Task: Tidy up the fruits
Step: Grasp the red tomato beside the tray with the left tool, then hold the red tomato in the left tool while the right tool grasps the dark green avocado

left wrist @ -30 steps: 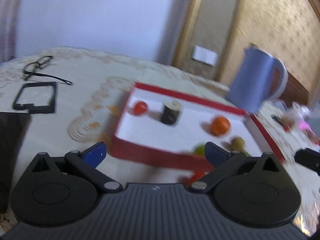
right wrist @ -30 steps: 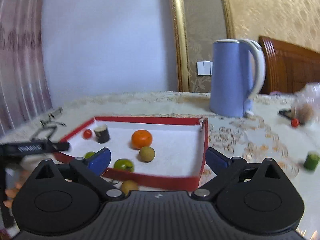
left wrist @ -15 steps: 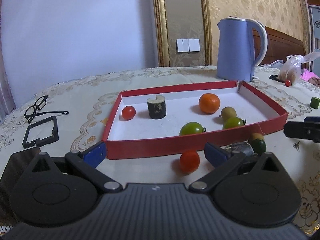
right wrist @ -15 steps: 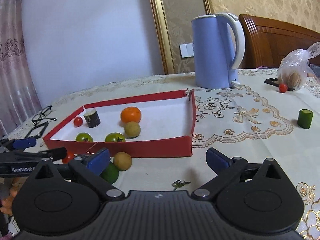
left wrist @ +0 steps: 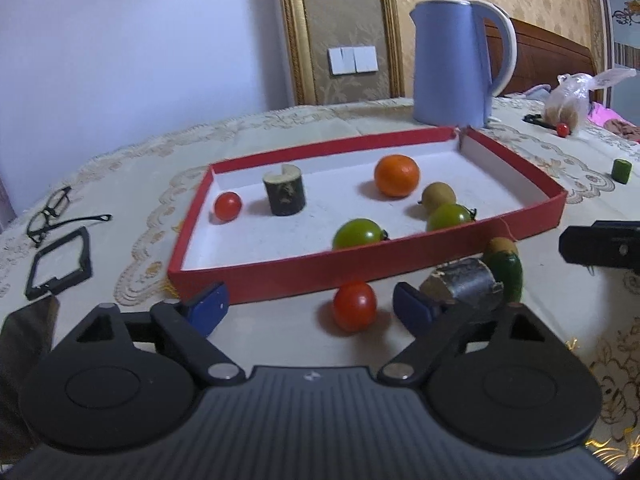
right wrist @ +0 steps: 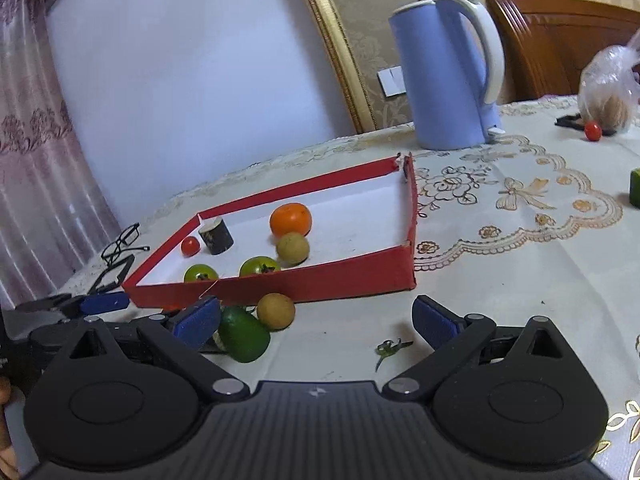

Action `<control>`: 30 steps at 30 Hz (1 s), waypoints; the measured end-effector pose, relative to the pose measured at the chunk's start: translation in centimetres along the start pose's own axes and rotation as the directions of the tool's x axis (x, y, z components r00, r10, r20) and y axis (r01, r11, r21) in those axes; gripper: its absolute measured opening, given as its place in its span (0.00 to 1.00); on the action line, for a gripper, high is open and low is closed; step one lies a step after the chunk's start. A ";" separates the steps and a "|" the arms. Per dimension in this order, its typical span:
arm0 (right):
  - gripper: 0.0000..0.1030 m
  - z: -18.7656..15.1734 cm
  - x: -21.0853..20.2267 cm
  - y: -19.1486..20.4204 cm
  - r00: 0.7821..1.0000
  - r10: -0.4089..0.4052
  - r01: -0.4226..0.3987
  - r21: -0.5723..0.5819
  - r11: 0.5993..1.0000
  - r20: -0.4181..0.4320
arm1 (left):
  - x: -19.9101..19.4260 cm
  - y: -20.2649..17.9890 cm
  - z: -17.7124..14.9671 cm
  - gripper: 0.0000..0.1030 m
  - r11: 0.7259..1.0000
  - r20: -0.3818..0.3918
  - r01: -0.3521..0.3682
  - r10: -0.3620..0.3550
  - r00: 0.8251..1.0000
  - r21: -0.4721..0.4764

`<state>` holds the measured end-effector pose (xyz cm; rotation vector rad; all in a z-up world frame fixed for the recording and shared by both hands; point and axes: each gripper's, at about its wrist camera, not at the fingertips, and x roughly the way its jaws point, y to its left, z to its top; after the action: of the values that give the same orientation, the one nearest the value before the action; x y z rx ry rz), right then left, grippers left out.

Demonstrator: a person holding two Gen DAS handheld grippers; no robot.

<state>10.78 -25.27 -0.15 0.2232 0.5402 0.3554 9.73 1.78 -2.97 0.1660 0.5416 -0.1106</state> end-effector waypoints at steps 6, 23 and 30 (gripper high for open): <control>1.00 -0.1 0.0 -0.1 1.000 0.007 -0.007 0.003 1.000 -0.003 | 1.0 0.2 0.4 0.47 0.998 -0.046 0.053 -0.054 0.997 -0.025; 1.00 -0.2 -1.0 1.1 0.999 -0.050 0.051 -0.115 0.992 0.016 | -0.3 3.8 0.0 0.21 0.975 0.009 0.044 -0.043 0.999 -0.219; 1.00 -0.8 -0.9 5.8 0.981 -0.170 0.194 -0.427 0.883 0.094 | -0.6 5.9 -0.2 0.21 0.960 0.000 0.032 -0.033 0.999 -0.279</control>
<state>8.03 -20.19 1.37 -0.2512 0.4108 0.2773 9.96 7.59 -2.08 -0.1184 0.5590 -0.0650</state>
